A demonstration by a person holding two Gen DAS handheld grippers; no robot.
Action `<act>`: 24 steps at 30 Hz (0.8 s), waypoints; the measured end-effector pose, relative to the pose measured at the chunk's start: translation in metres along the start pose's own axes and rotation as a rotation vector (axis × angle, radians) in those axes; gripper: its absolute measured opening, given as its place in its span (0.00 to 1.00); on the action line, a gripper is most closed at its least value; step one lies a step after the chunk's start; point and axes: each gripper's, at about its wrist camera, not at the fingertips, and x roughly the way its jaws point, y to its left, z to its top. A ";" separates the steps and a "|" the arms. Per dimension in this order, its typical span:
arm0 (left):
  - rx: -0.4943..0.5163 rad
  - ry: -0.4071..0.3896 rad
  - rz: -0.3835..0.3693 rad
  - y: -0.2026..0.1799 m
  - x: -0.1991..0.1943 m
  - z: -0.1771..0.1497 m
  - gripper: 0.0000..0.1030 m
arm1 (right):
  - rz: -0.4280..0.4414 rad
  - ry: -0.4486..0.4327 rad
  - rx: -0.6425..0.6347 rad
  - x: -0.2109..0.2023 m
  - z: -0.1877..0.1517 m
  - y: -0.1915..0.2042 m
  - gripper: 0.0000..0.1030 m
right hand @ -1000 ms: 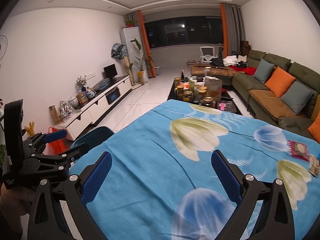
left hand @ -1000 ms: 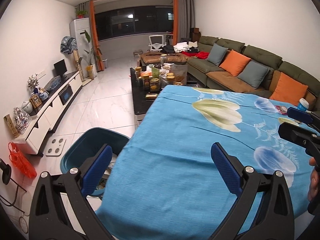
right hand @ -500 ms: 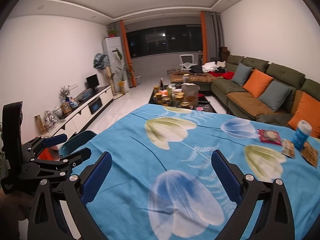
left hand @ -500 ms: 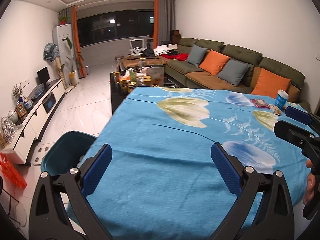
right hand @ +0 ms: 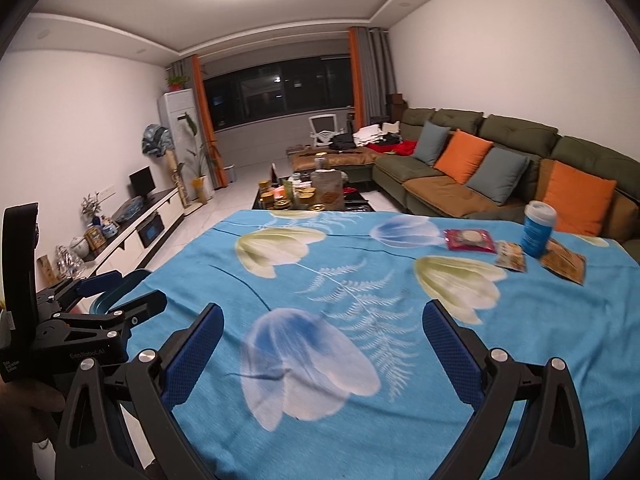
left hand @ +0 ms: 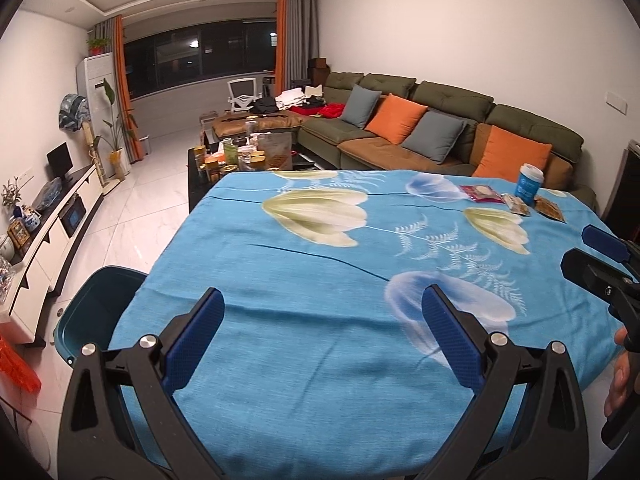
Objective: Collect trash
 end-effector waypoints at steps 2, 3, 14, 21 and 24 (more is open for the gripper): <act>0.005 0.000 -0.011 -0.005 0.000 -0.002 0.95 | -0.013 -0.003 0.007 -0.005 -0.003 -0.002 0.93; 0.007 0.001 -0.014 -0.006 -0.002 -0.003 0.95 | -0.020 -0.005 0.008 -0.006 -0.004 -0.003 0.93; 0.032 -0.001 -0.062 -0.027 -0.010 -0.015 0.95 | -0.098 -0.022 0.026 -0.028 -0.024 -0.007 0.93; 0.035 -0.014 -0.081 -0.033 -0.017 -0.023 0.95 | -0.133 -0.044 0.033 -0.041 -0.033 -0.007 0.93; 0.036 -0.033 -0.088 -0.033 -0.023 -0.025 0.95 | -0.143 -0.055 0.037 -0.046 -0.035 -0.007 0.93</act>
